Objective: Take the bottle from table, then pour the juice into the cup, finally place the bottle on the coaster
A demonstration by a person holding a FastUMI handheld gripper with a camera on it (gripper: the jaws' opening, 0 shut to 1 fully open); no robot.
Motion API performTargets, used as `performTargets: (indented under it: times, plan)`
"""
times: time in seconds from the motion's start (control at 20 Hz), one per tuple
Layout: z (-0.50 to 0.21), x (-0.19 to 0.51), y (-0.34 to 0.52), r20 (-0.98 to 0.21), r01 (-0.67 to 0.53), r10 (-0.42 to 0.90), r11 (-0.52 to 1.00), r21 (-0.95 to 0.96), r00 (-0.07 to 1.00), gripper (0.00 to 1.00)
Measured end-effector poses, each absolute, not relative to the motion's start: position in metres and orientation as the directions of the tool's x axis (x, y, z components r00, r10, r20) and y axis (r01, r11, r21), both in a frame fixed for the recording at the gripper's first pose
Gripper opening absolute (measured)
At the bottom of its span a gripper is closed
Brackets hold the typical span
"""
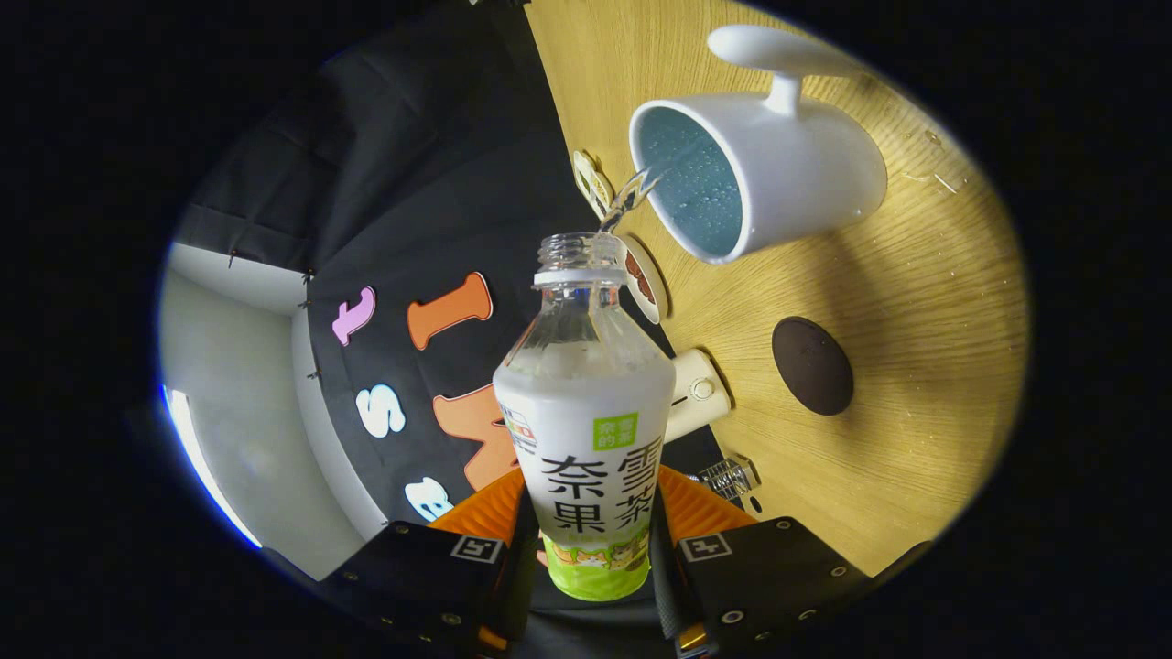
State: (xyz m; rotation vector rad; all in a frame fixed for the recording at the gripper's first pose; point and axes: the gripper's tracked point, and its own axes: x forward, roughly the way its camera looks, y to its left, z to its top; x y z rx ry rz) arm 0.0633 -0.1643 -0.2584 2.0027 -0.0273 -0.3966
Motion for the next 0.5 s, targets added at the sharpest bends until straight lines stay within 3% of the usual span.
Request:
performTargets:
  times: [0.5]
  plan:
    - [-0.2488, 0.0651, -0.1748, -0.25, 0.112, -0.204, -0.519, 0.848, 0.946, 0.55]
